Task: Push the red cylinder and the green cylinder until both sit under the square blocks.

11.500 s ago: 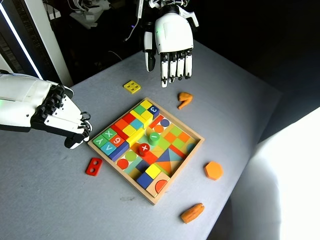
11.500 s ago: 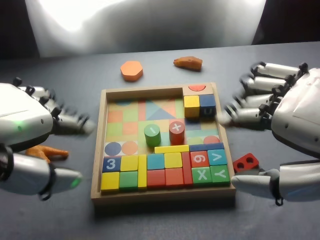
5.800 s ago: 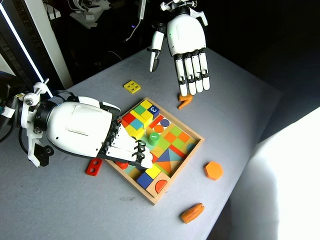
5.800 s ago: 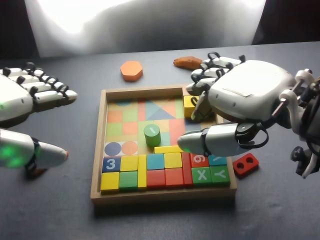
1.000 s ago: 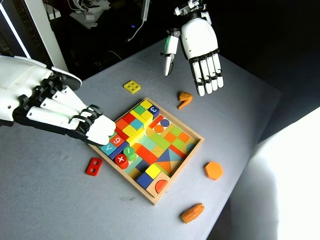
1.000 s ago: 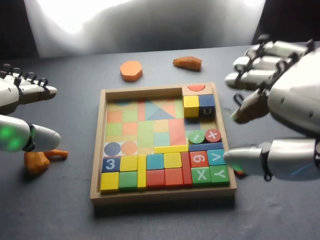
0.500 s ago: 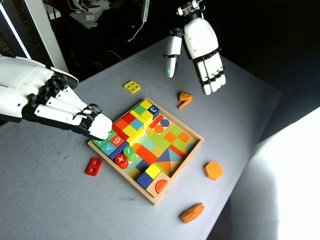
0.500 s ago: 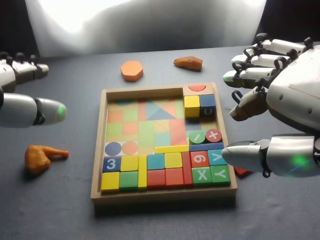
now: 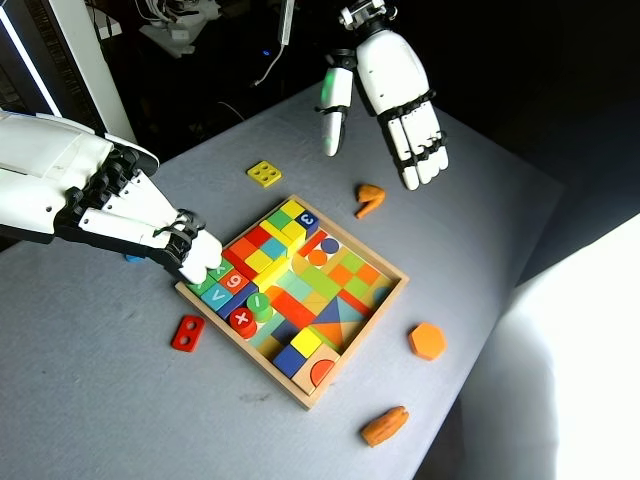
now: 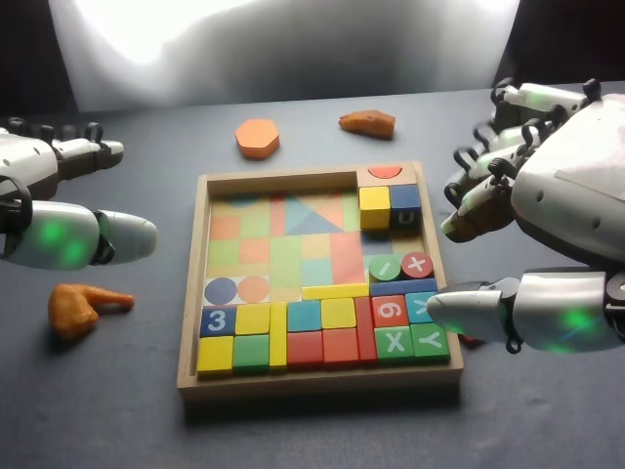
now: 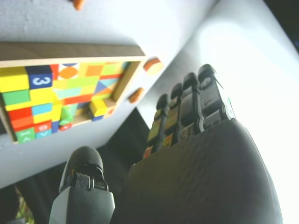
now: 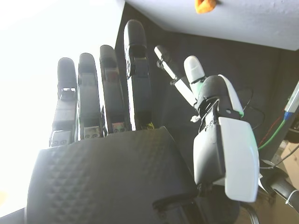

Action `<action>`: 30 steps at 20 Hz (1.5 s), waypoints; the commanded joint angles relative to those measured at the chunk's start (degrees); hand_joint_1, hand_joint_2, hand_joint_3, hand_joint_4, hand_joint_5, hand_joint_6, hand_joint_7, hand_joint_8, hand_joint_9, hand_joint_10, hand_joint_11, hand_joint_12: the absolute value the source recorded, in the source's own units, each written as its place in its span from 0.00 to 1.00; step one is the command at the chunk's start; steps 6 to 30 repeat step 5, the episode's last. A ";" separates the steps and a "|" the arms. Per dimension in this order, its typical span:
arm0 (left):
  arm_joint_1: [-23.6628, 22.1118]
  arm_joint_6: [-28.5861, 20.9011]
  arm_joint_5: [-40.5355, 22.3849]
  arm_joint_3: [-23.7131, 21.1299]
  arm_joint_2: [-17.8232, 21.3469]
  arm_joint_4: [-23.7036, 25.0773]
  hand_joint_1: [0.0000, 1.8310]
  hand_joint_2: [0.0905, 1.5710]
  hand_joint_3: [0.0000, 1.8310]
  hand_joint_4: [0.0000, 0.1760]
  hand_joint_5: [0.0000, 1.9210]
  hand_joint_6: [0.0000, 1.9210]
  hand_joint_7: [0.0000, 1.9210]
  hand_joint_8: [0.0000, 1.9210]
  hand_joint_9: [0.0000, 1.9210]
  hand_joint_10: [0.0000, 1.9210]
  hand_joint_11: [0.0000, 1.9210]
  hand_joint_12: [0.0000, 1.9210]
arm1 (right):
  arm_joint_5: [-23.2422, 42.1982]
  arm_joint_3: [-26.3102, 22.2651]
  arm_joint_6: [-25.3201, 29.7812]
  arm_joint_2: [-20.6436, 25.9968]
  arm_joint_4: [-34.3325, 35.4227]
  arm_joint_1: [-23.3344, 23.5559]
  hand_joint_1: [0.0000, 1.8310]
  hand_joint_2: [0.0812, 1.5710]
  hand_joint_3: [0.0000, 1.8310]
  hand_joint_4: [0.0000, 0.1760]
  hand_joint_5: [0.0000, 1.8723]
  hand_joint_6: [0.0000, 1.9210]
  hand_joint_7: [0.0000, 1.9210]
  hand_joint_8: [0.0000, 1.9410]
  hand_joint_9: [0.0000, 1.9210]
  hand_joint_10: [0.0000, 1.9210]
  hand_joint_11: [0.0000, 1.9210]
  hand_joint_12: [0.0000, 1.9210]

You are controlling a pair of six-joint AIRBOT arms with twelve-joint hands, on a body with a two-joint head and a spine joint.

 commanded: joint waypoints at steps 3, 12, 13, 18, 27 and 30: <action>-0.67 -0.41 2.20 -0.11 0.45 2.18 0.12 0.82 0.00 0.00 0.28 0.02 0.42 0.03 0.33 0.42 0.15 0.82 | 4.33 -0.03 0.22 0.42 -1.72 0.74 0.09 0.74 0.00 0.00 0.52 0.00 0.54 0.01 0.36 0.51 0.19 0.91; -0.66 -0.41 2.19 -0.13 0.47 2.18 0.14 0.84 0.00 0.00 0.36 0.02 0.50 0.06 0.36 0.54 0.21 0.84 | 4.23 -0.04 0.21 0.42 -1.73 0.74 0.08 0.76 0.00 0.00 0.53 0.00 0.56 0.02 0.31 0.63 0.15 0.99; -0.66 -0.41 2.19 -0.13 0.47 2.18 0.14 0.84 0.00 0.00 0.36 0.02 0.50 0.06 0.36 0.54 0.21 0.84 | 4.23 -0.04 0.21 0.42 -1.73 0.74 0.08 0.76 0.00 0.00 0.53 0.00 0.56 0.02 0.31 0.63 0.15 0.99; -0.66 -0.41 2.19 -0.13 0.47 2.18 0.14 0.84 0.00 0.00 0.36 0.02 0.50 0.06 0.36 0.54 0.21 0.84 | 4.23 -0.04 0.21 0.42 -1.73 0.74 0.08 0.76 0.00 0.00 0.53 0.00 0.56 0.02 0.31 0.63 0.15 0.99; -0.66 -0.41 2.19 -0.13 0.47 2.18 0.14 0.84 0.00 0.00 0.36 0.02 0.50 0.06 0.36 0.54 0.21 0.84 | 4.23 -0.04 0.21 0.42 -1.73 0.74 0.08 0.76 0.00 0.00 0.53 0.00 0.56 0.02 0.31 0.63 0.15 0.99; -0.66 -0.41 2.19 -0.13 0.47 2.18 0.14 0.84 0.00 0.00 0.36 0.02 0.50 0.06 0.36 0.54 0.21 0.84 | 4.23 -0.04 0.21 0.42 -1.73 0.74 0.08 0.76 0.00 0.00 0.53 0.00 0.56 0.02 0.31 0.63 0.15 0.99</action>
